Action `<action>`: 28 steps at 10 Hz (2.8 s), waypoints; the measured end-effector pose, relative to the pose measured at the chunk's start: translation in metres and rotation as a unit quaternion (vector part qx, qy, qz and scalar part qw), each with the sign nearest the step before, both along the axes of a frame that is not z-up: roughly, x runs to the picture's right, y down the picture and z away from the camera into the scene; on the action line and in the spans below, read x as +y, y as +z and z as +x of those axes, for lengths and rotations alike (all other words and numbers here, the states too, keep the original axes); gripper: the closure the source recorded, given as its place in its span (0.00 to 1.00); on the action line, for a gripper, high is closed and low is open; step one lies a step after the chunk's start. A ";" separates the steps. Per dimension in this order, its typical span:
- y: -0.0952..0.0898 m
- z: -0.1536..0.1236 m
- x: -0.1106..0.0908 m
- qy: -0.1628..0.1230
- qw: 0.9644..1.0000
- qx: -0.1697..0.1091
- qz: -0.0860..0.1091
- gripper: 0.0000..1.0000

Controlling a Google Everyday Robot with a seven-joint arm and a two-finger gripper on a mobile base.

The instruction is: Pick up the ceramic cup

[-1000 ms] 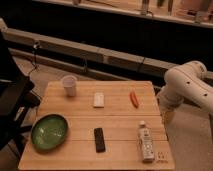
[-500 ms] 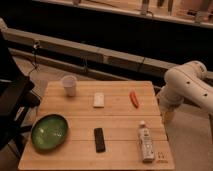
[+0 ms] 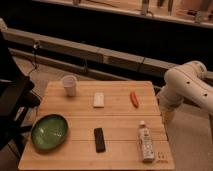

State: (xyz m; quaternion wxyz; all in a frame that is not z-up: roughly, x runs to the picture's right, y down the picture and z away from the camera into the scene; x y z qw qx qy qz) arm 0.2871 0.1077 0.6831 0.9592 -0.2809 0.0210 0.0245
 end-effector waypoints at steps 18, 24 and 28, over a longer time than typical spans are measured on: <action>0.016 -0.056 -0.038 -0.104 0.992 -0.069 0.024 0.20; 0.018 -0.068 -0.049 -0.154 0.982 -0.105 0.033 0.20; 0.020 -0.130 -0.057 -0.192 0.971 -0.137 0.038 0.20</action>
